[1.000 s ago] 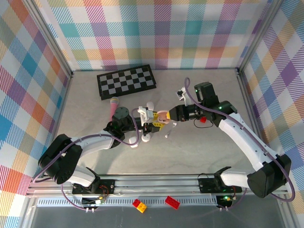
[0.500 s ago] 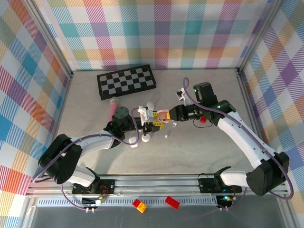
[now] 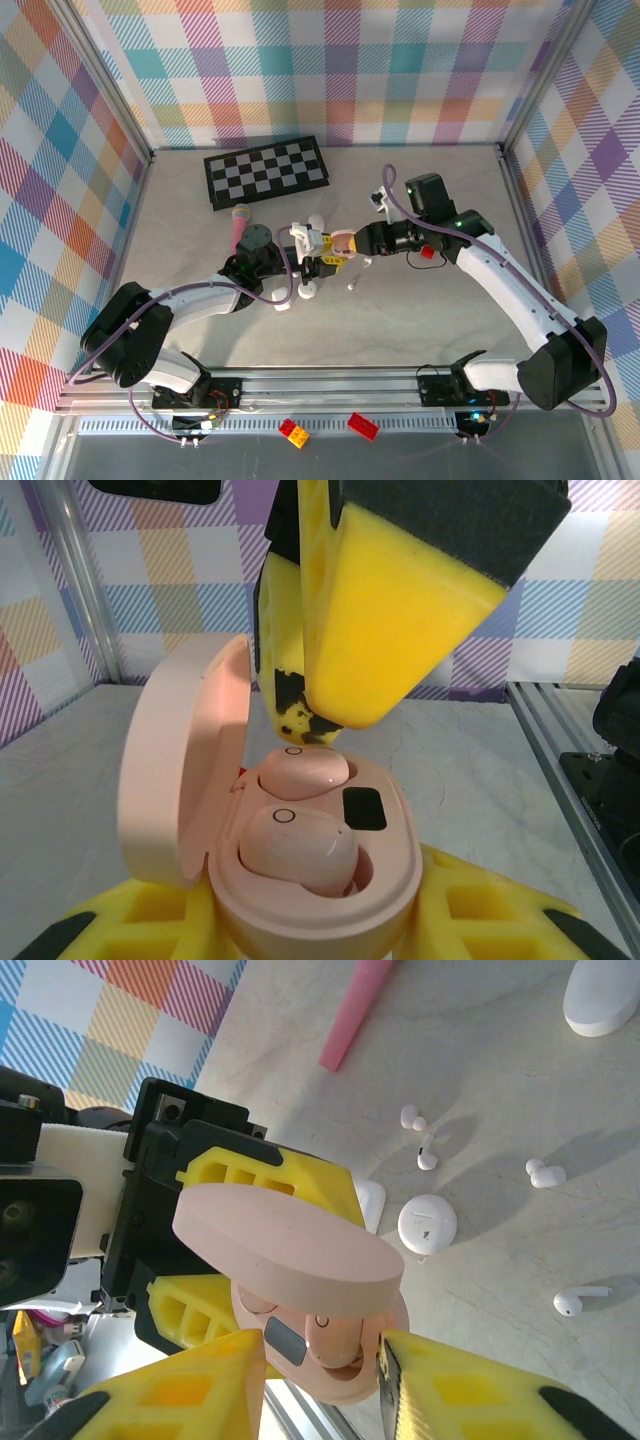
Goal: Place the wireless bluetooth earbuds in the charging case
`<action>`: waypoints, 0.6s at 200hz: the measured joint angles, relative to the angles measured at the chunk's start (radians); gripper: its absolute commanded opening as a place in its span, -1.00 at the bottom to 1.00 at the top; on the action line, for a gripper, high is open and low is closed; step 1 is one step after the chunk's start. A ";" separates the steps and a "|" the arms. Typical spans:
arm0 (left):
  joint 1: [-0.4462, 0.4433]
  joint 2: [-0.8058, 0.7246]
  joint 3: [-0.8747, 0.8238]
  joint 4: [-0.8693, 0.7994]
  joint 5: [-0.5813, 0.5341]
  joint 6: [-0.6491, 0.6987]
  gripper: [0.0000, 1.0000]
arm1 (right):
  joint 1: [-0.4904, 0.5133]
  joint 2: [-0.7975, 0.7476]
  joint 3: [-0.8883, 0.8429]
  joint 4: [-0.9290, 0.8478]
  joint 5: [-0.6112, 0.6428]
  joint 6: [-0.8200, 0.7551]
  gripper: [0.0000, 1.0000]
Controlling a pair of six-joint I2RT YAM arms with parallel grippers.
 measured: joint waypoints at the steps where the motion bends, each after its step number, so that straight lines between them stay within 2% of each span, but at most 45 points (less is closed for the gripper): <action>1: 0.000 0.000 0.000 0.000 0.000 0.000 -0.42 | 0.000 0.000 0.000 0.000 0.000 0.000 -0.16; 24: 0.000 0.000 0.000 0.008 -0.002 0.000 -0.42 | 0.000 -0.002 0.000 0.009 0.001 0.002 -0.05; 76: 0.000 0.000 0.000 0.011 -0.003 0.002 -0.42 | -0.013 -0.088 -0.031 0.059 0.008 0.004 0.31; 120: 0.000 -0.003 0.000 0.006 -0.002 0.017 -0.42 | -0.013 -0.058 -0.006 0.118 -0.005 0.004 0.34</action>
